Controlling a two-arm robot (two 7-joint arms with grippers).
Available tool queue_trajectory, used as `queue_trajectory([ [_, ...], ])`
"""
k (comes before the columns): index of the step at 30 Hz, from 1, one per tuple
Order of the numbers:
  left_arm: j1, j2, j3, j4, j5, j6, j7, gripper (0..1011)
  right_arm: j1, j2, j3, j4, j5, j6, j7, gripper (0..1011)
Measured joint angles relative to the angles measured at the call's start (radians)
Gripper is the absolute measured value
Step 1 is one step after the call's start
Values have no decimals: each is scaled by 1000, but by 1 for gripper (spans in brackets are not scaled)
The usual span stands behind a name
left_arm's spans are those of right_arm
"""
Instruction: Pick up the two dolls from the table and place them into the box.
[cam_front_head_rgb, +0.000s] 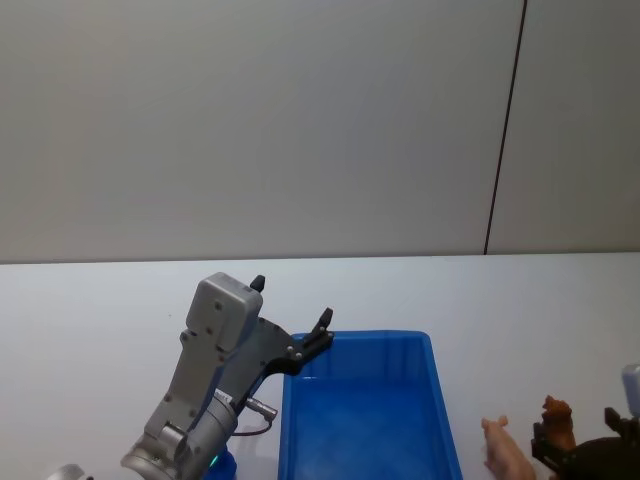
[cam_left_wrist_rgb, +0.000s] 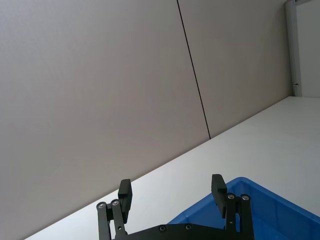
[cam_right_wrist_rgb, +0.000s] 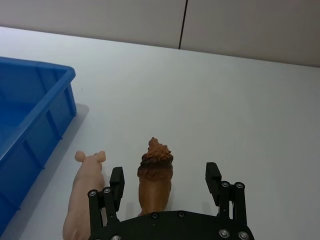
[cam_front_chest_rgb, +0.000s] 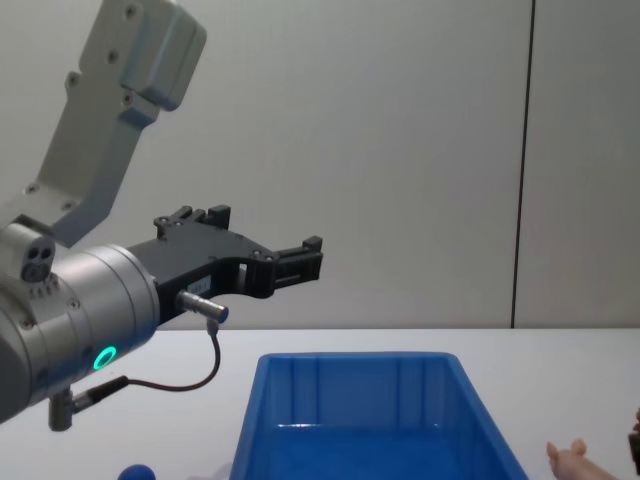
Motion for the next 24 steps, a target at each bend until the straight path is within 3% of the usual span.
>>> queue_trajectory([
  [12, 0, 0, 0, 0, 0, 0, 0, 1003, 11, -9, -1, 49, -4, -18, 60, 994],
  [24, 0, 0, 0, 0, 0, 0, 0, 1003, 20, -24, 2, 87, 15, 21, 58, 704],
])
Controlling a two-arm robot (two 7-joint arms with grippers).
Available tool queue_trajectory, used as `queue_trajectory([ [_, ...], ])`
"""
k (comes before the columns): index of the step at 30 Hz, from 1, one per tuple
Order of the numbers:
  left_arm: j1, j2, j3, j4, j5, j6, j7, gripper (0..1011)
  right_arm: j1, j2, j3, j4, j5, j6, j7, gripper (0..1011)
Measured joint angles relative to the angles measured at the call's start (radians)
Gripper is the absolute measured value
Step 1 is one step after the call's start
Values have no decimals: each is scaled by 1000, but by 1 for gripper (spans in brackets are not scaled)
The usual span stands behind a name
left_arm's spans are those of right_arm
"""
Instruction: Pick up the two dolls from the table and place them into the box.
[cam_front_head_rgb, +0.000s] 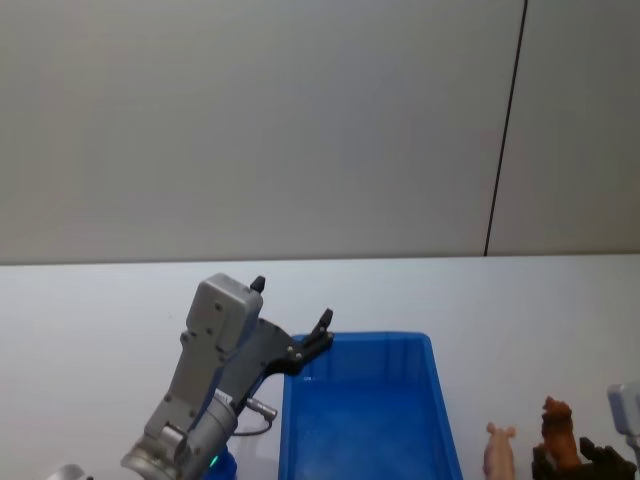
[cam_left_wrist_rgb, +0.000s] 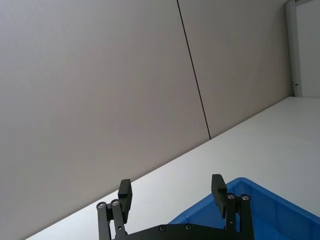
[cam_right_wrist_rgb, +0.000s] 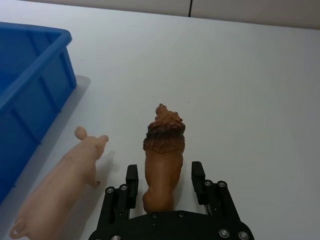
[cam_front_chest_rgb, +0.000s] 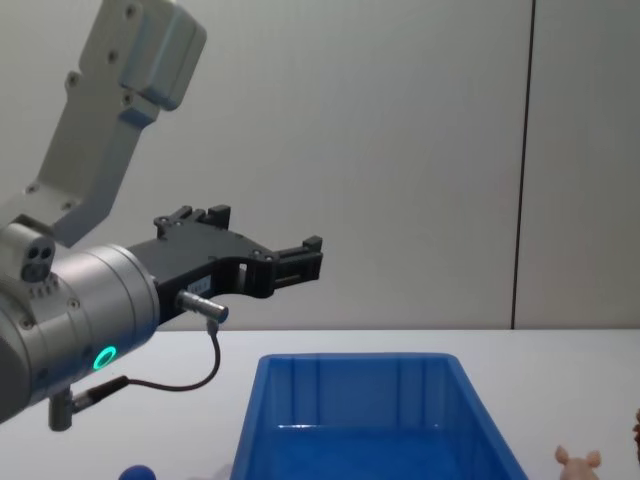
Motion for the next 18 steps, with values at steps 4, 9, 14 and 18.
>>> queue_trajectory([
  [4, 0, 0, 0, 0, 0, 0, 0, 1003, 0, -3, 4, 2, 10, 12, -15, 578],
  [9, 0, 0, 0, 0, 0, 0, 0, 1003, -5, -6, 10, 0, 20, 21, -33, 394],
  [14, 0, 0, 0, 0, 0, 0, 0, 1003, -12, -6, 13, -17, 15, 11, -43, 288],
  [18, 0, 0, 0, 0, 0, 0, 0, 1003, -16, -5, 15, -31, 6, -1, -46, 288],
])
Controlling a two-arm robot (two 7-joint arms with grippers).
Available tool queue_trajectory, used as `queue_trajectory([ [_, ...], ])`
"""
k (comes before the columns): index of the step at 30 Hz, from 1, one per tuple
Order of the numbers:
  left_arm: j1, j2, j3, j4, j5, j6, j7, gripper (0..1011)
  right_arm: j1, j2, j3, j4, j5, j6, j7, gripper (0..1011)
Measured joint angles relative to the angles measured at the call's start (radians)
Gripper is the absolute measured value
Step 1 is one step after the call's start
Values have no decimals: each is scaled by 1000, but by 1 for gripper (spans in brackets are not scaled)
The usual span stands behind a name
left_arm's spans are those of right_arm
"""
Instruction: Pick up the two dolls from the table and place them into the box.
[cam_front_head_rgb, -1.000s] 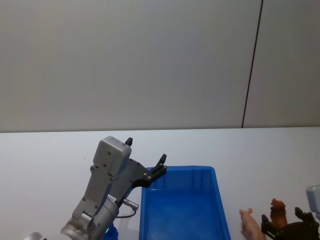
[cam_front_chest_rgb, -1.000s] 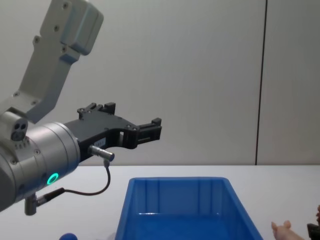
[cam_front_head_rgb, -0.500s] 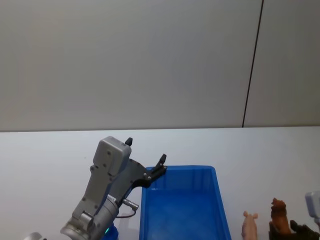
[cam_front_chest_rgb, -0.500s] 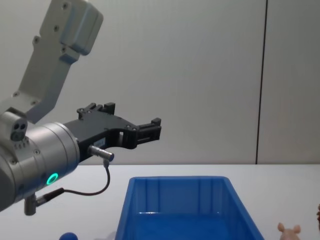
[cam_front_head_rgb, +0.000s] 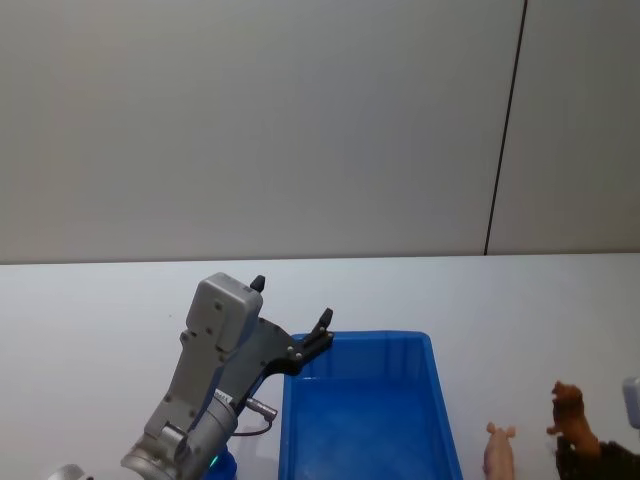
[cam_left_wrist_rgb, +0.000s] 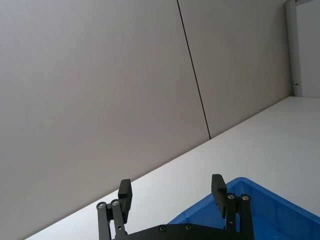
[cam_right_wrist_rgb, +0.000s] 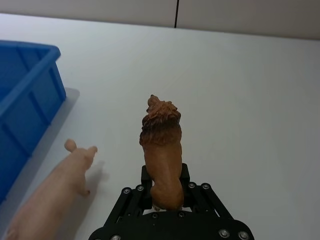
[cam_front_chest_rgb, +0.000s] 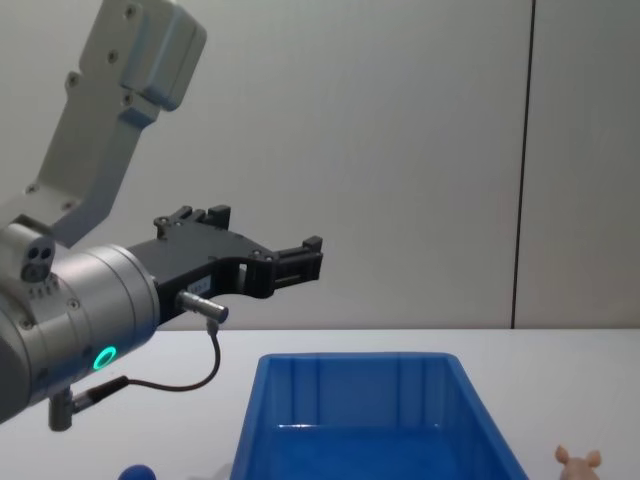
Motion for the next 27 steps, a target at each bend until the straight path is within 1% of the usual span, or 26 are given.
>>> queue_trajectory([
  [7, 0, 0, 0, 0, 0, 0, 0, 1003, -6, 5, 2, -41, -29, -38, 6, 288],
  [10, 0, 0, 0, 0, 0, 0, 0, 1003, -5, 8, 2, -66, -43, -60, 27, 288],
  [13, 0, 0, 0, 0, 0, 0, 0, 1003, -2, 9, 2, -78, -49, -70, 42, 288],
  [19, 0, 0, 0, 0, 0, 0, 0, 1003, 16, 4, -5, -100, -61, -92, 110, 288],
  [20, 0, 0, 0, 0, 0, 0, 0, 1003, 16, 4, -5, -100, -61, -92, 110, 288],
  [27, 0, 0, 0, 0, 0, 0, 0, 1003, 50, -15, -21, -101, -69, -100, 202, 288],
])
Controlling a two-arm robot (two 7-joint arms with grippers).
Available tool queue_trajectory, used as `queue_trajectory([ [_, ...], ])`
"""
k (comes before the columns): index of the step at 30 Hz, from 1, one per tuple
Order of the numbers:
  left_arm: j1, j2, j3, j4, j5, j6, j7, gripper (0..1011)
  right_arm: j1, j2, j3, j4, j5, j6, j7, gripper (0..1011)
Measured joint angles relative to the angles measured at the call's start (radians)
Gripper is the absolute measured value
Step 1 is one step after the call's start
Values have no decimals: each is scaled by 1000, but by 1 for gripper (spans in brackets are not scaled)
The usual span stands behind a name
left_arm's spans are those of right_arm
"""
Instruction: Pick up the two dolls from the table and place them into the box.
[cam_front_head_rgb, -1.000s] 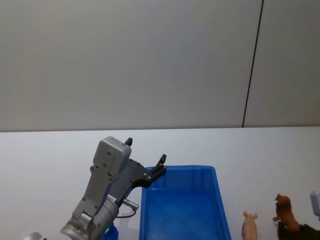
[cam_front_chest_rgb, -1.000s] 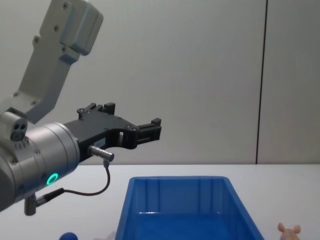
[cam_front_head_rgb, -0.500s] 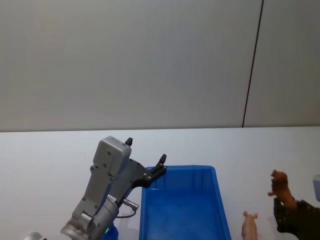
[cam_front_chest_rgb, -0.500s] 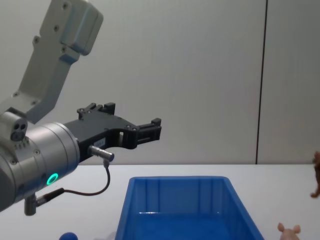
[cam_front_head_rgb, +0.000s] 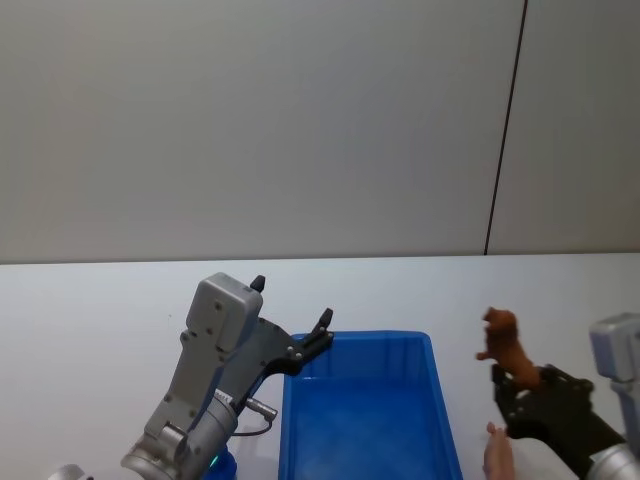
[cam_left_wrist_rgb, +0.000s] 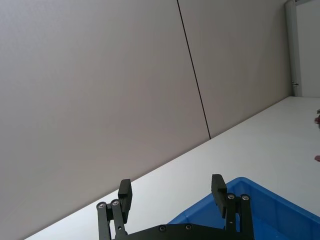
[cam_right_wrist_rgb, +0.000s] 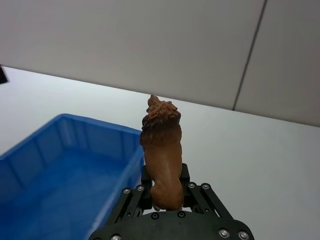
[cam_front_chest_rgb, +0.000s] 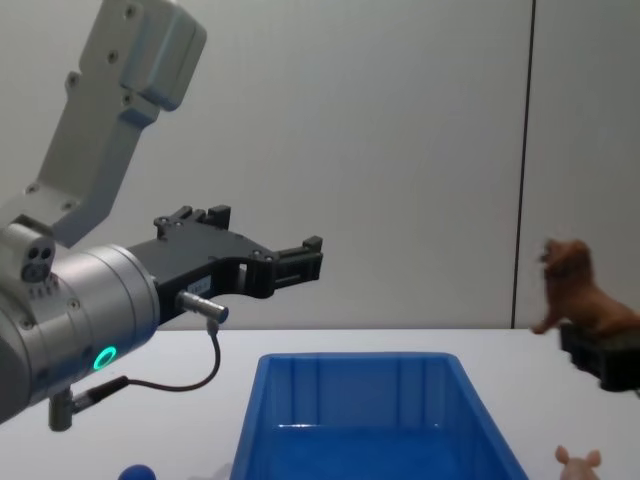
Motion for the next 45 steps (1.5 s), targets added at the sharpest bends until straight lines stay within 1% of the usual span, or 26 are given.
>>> queue_trajectory([
  [2, 0, 0, 0, 0, 0, 0, 0, 1003, 6, -4, -3, 3, -1, 0, 18, 288],
  [5, 0, 0, 0, 0, 0, 0, 0, 1003, 29, -19, -15, 17, -5, 0, 69, 288],
  [8, 0, 0, 0, 0, 0, 0, 0, 1003, 43, -28, -22, 26, -7, 2, 96, 288],
  [14, 0, 0, 0, 0, 0, 0, 0, 1003, 83, -59, -45, 66, -13, 11, 179, 288],
  [15, 0, 0, 0, 0, 0, 0, 0, 1003, 95, -68, -52, 80, -15, 15, 202, 301],
  [16, 0, 0, 0, 0, 0, 0, 0, 1003, 101, -72, -55, 87, -16, 16, 210, 324],
  [17, 0, 0, 0, 0, 0, 0, 0, 1003, 106, -76, -57, 93, -17, 18, 218, 324],
  [18, 0, 0, 0, 0, 0, 0, 0, 1003, 112, -80, -60, 100, -17, 19, 228, 364],
  [19, 0, 0, 0, 0, 0, 0, 0, 1003, 125, -90, -66, 116, -20, 23, 251, 426],
  [20, 0, 0, 0, 0, 0, 0, 0, 1003, 131, -95, -69, 124, -20, 25, 261, 426],
  [21, 0, 0, 0, 0, 0, 0, 0, 1003, 137, -99, -72, 133, -21, 26, 267, 464],
  [22, 0, 0, 0, 0, 0, 0, 0, 1003, 149, -108, -78, 149, -23, 30, 287, 503],
  [23, 0, 0, 0, 0, 0, 0, 0, 1003, 156, -113, -81, 159, -23, 32, 295, 503],
  [24, 0, 0, 0, 0, 0, 0, 0, 1003, 162, -117, -83, 167, -24, 35, 303, 565],
  [25, 0, 0, 0, 0, 0, 0, 0, 1003, 172, -124, -88, 182, -24, 38, 318, 603],
  [26, 0, 0, 0, 0, 0, 0, 0, 1003, 172, -124, -88, 182, -24, 38, 318, 603],
  [29, 0, 0, 0, 0, 0, 0, 0, 1003, 192, -139, -96, 216, -25, 44, 335, 721],
  [33, 0, 0, 0, 0, 0, 0, 0, 1003, 204, -150, -101, 239, -24, 48, 335, 828],
  [34, 0, 0, 0, 0, 0, 0, 0, 1003, 206, -152, -102, 243, -23, 49, 332, 891],
  [36, 0, 0, 0, 0, 0, 0, 0, 1003, 207, -154, -103, 249, -21, 50, 321, 902],
  [37, 0, 0, 0, 0, 0, 0, 0, 1003, 207, -155, -103, 250, -20, 50, 316, 939],
  [38, 0, 0, 0, 0, 0, 0, 0, 1003, 207, -155, -103, 250, -19, 50, 311, 947],
  [39, 0, 0, 0, 0, 0, 0, 0, 1003, 205, -155, -103, 250, -18, 50, 300, 998],
  [45, 0, 0, 0, 0, 0, 0, 0, 1003, 184, -146, -101, 226, -15, 45, 254, 1001],
])
